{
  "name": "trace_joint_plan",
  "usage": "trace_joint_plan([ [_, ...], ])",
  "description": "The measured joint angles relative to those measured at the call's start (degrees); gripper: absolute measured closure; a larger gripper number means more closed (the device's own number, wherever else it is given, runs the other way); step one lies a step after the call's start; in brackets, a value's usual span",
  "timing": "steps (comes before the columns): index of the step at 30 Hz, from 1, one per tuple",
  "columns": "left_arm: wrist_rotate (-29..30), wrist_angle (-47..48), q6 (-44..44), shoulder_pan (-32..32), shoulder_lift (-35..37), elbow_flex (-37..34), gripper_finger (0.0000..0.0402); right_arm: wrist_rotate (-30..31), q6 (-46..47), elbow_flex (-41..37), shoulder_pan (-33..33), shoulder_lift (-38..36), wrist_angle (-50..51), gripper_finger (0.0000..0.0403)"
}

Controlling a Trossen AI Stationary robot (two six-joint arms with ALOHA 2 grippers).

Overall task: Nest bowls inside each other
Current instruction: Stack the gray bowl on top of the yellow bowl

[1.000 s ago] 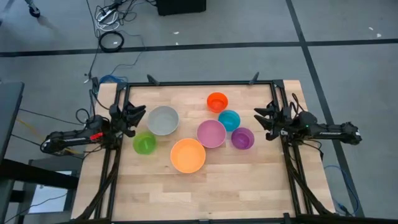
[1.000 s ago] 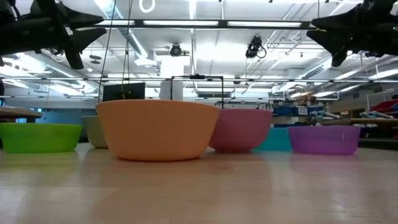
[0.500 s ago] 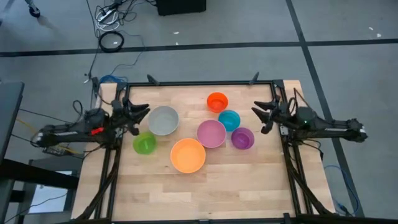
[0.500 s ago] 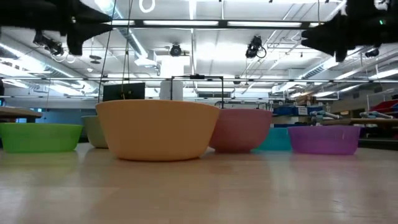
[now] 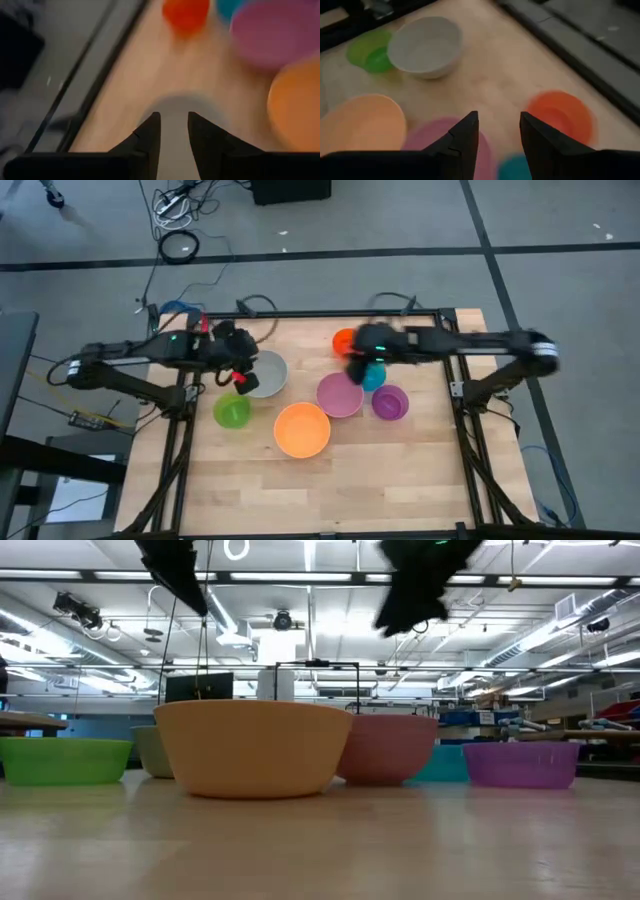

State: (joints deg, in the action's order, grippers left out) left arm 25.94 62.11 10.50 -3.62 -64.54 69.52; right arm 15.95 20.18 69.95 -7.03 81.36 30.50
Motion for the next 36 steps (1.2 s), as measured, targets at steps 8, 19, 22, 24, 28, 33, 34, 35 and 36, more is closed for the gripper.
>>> trace_joint_plan([
  [8, -2.14, 17.25, 6.4, 0.04, -0.95, 5.61, 0.0236, -5.86, -4.64, 19.65, -1.75, 22.29, -1.63, 0.0234],
  [19, -2.19, 19.96, 8.56, 0.04, 5.19, 5.97, 0.0213, -13.44, -0.52, 36.88, -4.99, 40.3, -1.19, 0.018],
  [22, -2.19, 19.69, 8.73, 0.04, 5.8, 5.97, 0.0213, -17.01, 2.09, 39.52, -6.16, 44.27, -1.11, 0.0178],
  [24, -2.19, 19.79, 9.02, 0.04, 6.06, 5.97, 0.0213, -20.31, 3.94, 40.92, -6.98, 46.69, -1.27, 0.0178],
  [28, -2.19, 19.86, 9.27, 0.04, 6.08, 5.97, 0.0213, -23.68, 5.77, 42.77, -7.88, 50.3, -1.18, 0.0178],
  [33, -2.19, 19.86, 9.27, 0.04, 6.08, 5.94, 0.0213, -23.7, 6.65, 43.02, -7.89, 52.11, -0.86, 0.0178],
  [34, -2.19, 19.82, 9.27, 0.04, 6.08, 5.94, 0.0213, -23.36, 6.63, 43.04, -7.87, 52.46, -1.21, 0.0178],
  [35, -2.19, 19.8, 9.27, 0.04, 6.08, 5.94, 0.0213, -23.19, 6.65, 43.08, -7.84, 52.48, -1.69, 0.0178],
  [36, -2.19, 19.78, 9.27, 0.04, 6.08, 5.94, 0.0213, -23.17, 6.65, 43.08, -7.83, 52.55, -1.39, 0.0178],
])
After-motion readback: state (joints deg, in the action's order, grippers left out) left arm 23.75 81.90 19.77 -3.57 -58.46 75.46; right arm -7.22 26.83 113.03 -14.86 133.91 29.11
